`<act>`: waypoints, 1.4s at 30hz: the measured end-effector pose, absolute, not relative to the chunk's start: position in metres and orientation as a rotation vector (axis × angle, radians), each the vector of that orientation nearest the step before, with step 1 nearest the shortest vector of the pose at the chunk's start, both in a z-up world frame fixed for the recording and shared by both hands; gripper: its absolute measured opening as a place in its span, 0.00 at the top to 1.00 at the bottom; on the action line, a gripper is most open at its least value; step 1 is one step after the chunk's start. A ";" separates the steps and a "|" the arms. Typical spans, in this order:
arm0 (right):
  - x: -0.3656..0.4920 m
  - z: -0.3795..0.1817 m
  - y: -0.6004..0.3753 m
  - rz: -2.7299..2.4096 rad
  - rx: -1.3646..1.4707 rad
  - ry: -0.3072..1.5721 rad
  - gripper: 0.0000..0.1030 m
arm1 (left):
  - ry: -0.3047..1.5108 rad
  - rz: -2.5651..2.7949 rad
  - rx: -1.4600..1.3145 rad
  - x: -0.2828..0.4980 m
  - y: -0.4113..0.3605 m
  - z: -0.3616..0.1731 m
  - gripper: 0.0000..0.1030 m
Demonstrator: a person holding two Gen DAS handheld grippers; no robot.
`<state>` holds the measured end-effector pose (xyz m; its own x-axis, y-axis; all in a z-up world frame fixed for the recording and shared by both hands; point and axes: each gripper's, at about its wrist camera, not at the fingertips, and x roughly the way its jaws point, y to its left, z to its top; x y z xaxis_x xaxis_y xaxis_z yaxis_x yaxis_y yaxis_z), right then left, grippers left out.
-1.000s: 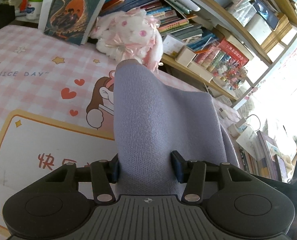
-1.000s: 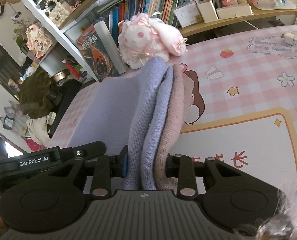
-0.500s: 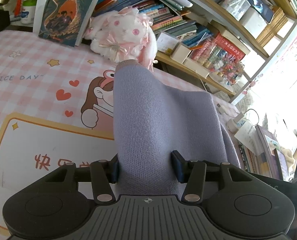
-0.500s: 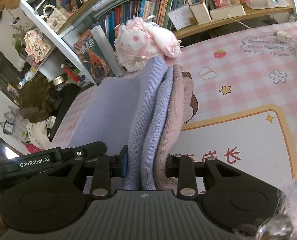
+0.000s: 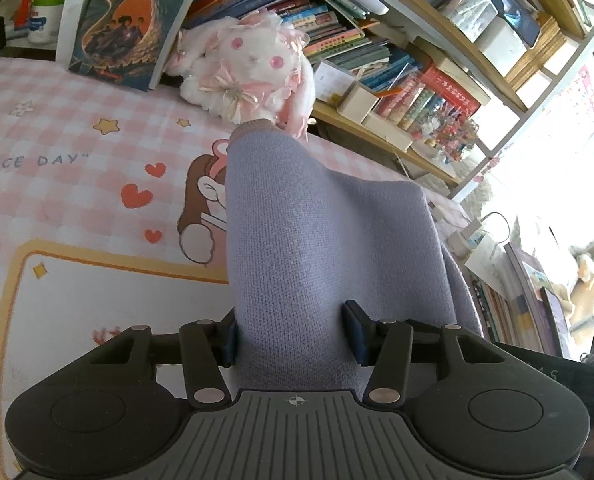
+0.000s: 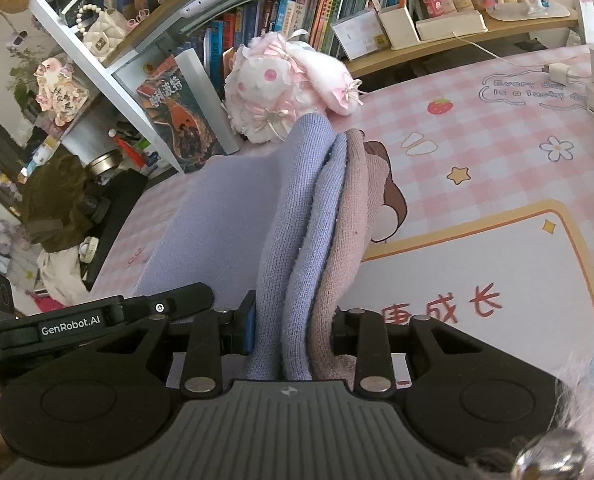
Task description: Fold clothes
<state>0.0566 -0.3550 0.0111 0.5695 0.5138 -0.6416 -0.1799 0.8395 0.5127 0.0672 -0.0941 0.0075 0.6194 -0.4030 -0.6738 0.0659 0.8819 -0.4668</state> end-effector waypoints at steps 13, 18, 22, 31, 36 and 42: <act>0.038 0.026 -0.266 0.342 0.401 0.858 0.72 | 0.874 -0.352 -0.431 0.067 -0.008 0.008 0.51; 0.037 0.027 -0.234 0.330 0.396 0.852 0.72 | 0.868 -0.361 -0.430 0.069 0.025 0.006 0.51; 0.040 0.026 -0.209 0.335 0.388 0.846 0.72 | 0.859 -0.354 -0.436 0.072 0.051 0.005 0.51; 0.075 0.028 -0.162 0.375 0.341 0.825 0.72 | 0.820 -0.325 -0.457 0.103 0.092 0.002 0.51; 0.110 0.022 -0.153 0.387 0.331 0.813 0.72 | 0.802 -0.308 -0.448 0.136 0.099 -0.006 0.51; 0.162 0.009 -0.148 0.400 0.319 0.813 0.72 | 0.806 -0.283 -0.446 0.183 0.101 -0.025 0.51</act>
<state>0.1619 -0.1475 0.0087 0.6202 0.4614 -0.6344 -0.2218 0.8789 0.4224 0.1827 0.1013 -0.0250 0.6622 -0.4075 -0.6289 0.0751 0.8711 -0.4853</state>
